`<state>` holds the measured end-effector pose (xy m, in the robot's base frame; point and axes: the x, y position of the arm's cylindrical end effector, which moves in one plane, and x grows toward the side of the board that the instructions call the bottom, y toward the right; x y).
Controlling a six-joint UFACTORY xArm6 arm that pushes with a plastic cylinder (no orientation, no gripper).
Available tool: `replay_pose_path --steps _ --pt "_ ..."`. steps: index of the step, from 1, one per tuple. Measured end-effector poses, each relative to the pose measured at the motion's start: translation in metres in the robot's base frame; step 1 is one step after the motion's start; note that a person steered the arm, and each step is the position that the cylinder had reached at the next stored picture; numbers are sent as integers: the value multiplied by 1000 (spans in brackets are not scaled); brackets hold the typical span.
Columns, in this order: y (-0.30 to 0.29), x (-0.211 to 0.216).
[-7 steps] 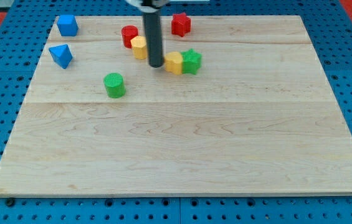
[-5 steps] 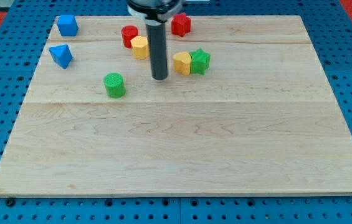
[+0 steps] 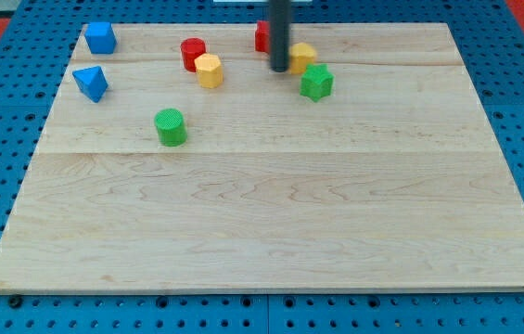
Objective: Put the hexagon at the top left side of green circle
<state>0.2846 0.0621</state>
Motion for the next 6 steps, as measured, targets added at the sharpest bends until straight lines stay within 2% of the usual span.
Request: replay_pose_path --steps 1,2,5,6 --pt "66 -20" --pt "100 -42" --pt "105 -23" --pt "100 7"
